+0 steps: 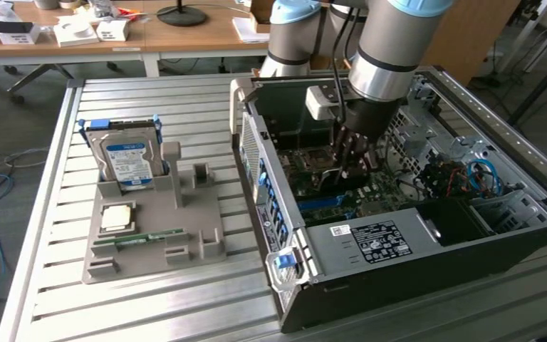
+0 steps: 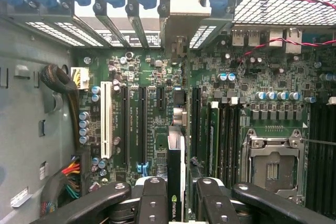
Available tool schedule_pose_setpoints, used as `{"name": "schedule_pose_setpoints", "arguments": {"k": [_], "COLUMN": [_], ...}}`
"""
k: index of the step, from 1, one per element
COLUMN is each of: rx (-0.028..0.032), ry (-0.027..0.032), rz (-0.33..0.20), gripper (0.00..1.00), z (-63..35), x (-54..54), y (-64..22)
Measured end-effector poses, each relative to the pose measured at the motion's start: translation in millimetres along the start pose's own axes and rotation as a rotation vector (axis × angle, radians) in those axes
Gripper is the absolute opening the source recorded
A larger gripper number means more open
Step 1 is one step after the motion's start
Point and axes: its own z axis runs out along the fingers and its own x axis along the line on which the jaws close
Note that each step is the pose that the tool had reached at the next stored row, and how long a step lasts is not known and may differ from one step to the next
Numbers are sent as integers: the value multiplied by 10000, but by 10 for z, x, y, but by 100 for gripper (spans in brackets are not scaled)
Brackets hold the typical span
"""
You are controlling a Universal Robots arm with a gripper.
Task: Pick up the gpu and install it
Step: 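Insert the gpu into the slot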
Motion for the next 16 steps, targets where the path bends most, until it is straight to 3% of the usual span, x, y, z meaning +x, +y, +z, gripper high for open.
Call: {"name": "schedule_pose_setpoints", "arguments": {"k": [16], "rx": [0], "ry": [0], "rz": [1], "gripper": [26], "z": [1], "x": [-2], "y": [36]}}
